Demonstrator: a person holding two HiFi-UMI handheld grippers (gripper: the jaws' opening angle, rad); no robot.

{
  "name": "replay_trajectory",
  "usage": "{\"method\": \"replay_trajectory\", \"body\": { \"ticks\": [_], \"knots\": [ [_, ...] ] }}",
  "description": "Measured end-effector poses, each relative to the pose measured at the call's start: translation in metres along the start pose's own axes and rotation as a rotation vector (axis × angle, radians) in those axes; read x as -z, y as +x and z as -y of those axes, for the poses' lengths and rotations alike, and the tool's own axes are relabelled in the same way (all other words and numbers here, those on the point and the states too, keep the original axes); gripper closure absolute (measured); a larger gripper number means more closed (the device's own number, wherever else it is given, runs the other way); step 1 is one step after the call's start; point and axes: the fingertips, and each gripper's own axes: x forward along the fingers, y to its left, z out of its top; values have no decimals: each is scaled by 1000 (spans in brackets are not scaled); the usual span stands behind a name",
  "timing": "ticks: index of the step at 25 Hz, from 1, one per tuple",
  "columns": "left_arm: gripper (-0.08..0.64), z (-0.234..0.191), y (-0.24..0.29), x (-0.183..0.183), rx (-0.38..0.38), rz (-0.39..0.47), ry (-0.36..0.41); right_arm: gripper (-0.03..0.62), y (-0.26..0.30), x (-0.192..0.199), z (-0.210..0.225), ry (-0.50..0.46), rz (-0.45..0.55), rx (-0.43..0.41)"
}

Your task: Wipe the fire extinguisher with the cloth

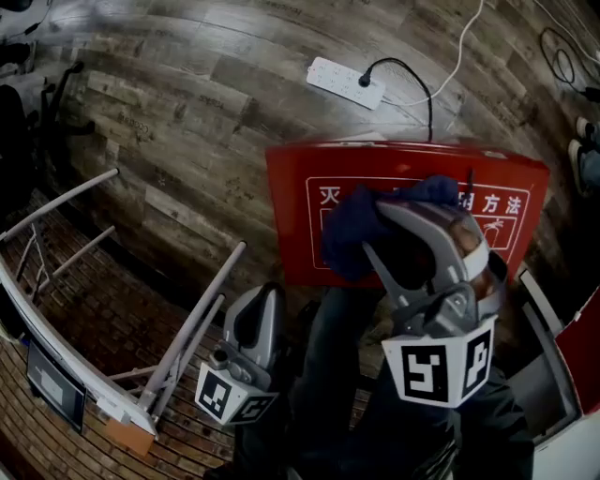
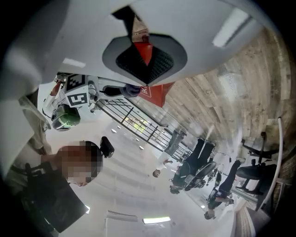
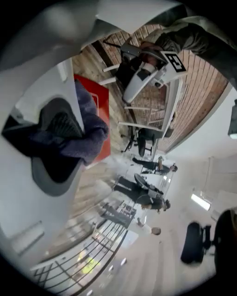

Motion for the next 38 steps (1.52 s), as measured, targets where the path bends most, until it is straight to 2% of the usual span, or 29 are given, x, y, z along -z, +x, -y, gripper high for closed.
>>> {"method": "replay_trajectory", "body": {
  "ticks": [2,4,5,7,10,13,15,17,19,21,24,26,28,30,32,34,38],
  "knots": [
    [555,-7,-2,1,-11,2,-12,483,-2,9,37,80,-12,110],
    [555,-13,-4,2,-23,3,-20,483,4,15,59,154,-69,193],
    [555,-15,-4,2,-26,5,-24,483,11,12,62,163,-99,220],
    [555,-19,-4,1,-30,10,-30,485,32,-6,58,119,-110,232],
    [555,-24,-7,2,-39,18,-40,485,62,-45,29,27,-40,150],
    [555,-32,-13,2,-66,16,-42,485,68,-67,-27,-104,4,-2],
    [555,-37,-15,0,-83,21,-46,485,55,-65,-66,-200,28,-99],
    [555,-38,-13,-4,-86,31,-47,485,31,-47,-83,-231,35,-135],
    [555,-39,-12,-10,-80,36,-38,485,6,-20,-70,-157,27,-94],
    [555,-40,-9,-13,-75,43,-33,483,-17,10,-33,-71,10,1],
    [555,-38,-7,-9,-76,55,-57,483,-52,60,38,50,-93,175],
    [555,-37,-7,-5,-78,52,-70,483,-66,86,74,124,-171,257],
    [555,-36,-8,-3,-79,50,-78,483,-68,99,94,191,-245,295],
    [555,-35,-7,-3,-76,49,-81,483,-56,94,105,206,-279,307],
    [555,-36,-4,-3,-73,46,-79,484,-32,75,105,176,-275,284],
    [555,-36,-1,-4,-74,43,-77,485,-2,45,88,129,-226,230],
    [555,-34,8,-11,-68,52,-68,484,40,-28,17,-56,-57,55]
  ]
}}
